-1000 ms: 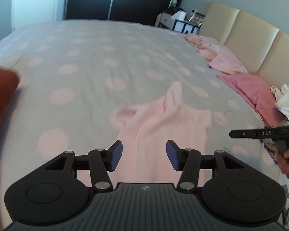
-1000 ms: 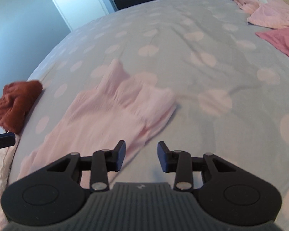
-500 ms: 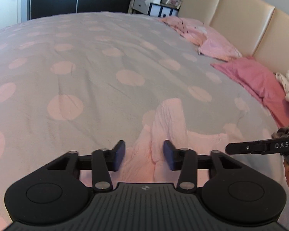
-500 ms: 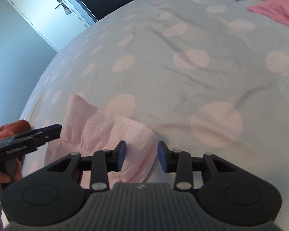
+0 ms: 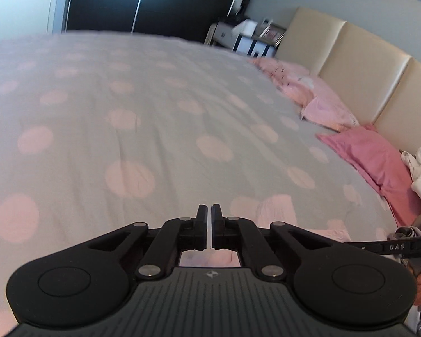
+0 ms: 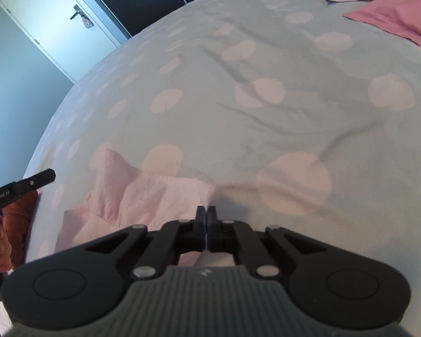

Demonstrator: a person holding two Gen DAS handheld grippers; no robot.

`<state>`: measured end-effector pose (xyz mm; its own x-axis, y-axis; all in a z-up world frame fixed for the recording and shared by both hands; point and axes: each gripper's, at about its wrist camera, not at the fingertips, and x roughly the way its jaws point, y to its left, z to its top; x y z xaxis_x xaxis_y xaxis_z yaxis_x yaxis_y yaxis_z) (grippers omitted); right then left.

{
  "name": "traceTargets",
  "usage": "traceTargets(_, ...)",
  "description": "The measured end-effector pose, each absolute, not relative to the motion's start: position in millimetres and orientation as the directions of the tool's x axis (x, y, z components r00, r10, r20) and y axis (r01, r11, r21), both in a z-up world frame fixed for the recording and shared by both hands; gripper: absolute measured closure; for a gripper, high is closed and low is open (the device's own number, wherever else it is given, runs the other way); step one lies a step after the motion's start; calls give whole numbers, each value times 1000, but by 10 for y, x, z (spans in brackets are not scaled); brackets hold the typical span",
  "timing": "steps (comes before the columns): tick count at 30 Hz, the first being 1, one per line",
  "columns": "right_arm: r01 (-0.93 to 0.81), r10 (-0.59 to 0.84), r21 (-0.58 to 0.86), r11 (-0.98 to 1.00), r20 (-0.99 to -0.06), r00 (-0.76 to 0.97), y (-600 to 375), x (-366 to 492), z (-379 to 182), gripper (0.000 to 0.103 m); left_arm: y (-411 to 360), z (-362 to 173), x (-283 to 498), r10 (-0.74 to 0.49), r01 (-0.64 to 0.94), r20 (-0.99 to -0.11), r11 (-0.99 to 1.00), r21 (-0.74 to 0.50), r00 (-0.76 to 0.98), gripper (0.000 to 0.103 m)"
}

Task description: Fold clothes

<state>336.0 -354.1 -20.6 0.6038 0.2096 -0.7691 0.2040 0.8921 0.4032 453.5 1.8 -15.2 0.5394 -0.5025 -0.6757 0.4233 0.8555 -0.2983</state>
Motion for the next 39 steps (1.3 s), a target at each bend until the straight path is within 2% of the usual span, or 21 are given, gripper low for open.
traceTargets(1,216,180,361,907,-796,577,-3512,3363,-226,102,-27,-195,4527,-512,432,-680,848,-305,525,79)
traceTargets(2,232,150,328,916,-815,560,-3499,3348,-246,102,-77,-236,4508,-524,441,-680,840,-314,513,60)
traceTargets(3,250,122,300,920,-829,546,-3498,3323,-265,102,-133,-273,4471,-534,455,-679,832,-317,504,55)
traceTargets(7,260,106,272,927,-851,513,-3560,3196,-298,102,-408,-375,4307,-568,546,-665,791,-277,486,54)
traceTargets(8,267,114,284,921,-851,512,-3589,3169,-307,102,-472,-410,4299,-563,557,-673,788,-263,480,57)
traceTargets(9,276,128,304,912,-849,513,-3620,3154,-323,102,-526,-451,4304,-552,558,-685,791,-250,475,74)
traceTargets(11,291,152,337,895,-845,513,-3667,3136,-362,102,-566,-514,4318,-537,545,-691,803,-242,483,101)
traceTargets(16,282,163,348,894,-840,518,-3671,3106,-353,102,-407,-362,4150,-580,576,-608,784,-234,542,102)
traceTargets(22,262,162,340,903,-835,526,-3687,3026,-295,102,-140,-55,3804,-621,645,-572,738,-197,536,102)
traceTargets(25,233,184,351,907,-827,531,-3664,2946,-219,102,-94,-35,3663,-604,645,-622,738,-198,499,102)
traceTargets(30,92,285,373,923,-825,487,-3464,2777,-72,102,108,-26,3491,-580,652,-691,730,-206,431,102)
traceTargets(34,-48,411,424,904,-833,370,-3224,2615,-110,102,361,2,3371,-587,696,-732,684,-220,345,102)
traceTargets(39,-207,520,484,850,-835,181,-2881,2414,-270,102,638,-269,3251,-511,688,-836,680,-252,199,102)
